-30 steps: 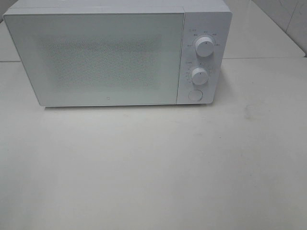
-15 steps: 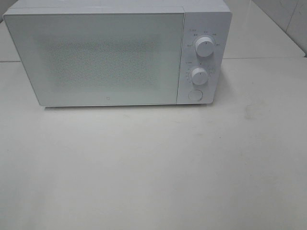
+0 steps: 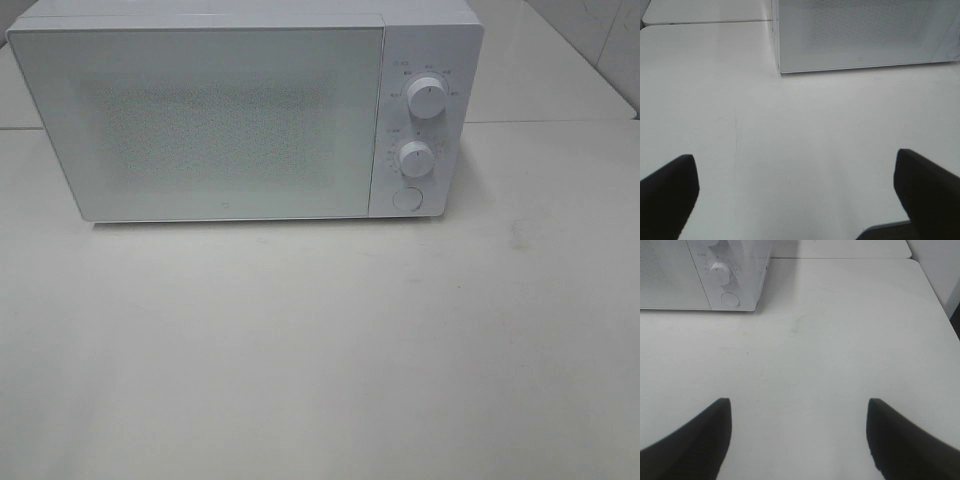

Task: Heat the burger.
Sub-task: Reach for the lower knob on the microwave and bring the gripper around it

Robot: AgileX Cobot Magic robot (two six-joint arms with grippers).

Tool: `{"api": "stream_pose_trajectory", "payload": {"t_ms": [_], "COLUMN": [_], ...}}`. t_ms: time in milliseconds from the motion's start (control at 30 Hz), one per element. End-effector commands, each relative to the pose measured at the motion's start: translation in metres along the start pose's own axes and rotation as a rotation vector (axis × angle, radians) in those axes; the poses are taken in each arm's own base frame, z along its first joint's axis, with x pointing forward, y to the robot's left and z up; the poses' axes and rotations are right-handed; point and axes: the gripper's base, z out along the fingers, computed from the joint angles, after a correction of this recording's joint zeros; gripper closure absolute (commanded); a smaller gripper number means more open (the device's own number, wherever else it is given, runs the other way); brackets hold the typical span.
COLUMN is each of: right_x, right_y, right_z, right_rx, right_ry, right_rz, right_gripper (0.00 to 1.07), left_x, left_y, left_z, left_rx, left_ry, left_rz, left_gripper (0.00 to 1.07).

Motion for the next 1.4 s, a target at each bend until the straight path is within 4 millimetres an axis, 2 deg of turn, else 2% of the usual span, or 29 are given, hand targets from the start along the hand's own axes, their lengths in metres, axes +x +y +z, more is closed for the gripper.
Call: {"api": "stream_pose_trajectory", "payload": {"t_ms": [33,600,767,967,1100,1400], "right_x": [0.003,0.002,-0.005,-0.020,-0.039,-0.059], "right_y": [-0.001,-0.001,0.000,0.002,0.005,0.008], "right_z": [-0.001,-0.001,-0.001,0.013,0.032,0.061], "right_rx": [0.006,0.007,0.008,0.012,0.003,-0.001], "right_ry": [-0.022,-0.022,-0.024,0.021,0.015,0.006], "right_rz": [-0.002,-0.003,0.003,0.008,0.011,0.010], "right_gripper": [0.34,0.34,0.34,0.34,0.34,0.34], "left_x": [0.002,0.002,0.002,0.002,0.002,0.002], "left_y": [-0.001,-0.001,-0.001,-0.001,-0.001,-0.001], "left_z": [-0.002,-0.002,-0.002,-0.002,-0.001,-0.001], "left_rx": [0.005,0.005,0.005,0.005,0.005,0.005], "left_ry": [-0.022,-0.022,-0.022,-0.019,-0.015,-0.015], "left_rz": [-0.012,-0.012,-0.012,-0.012,-0.012,-0.012], "left_gripper": [0.09,0.09,0.09,0.09,0.09,0.09]}}
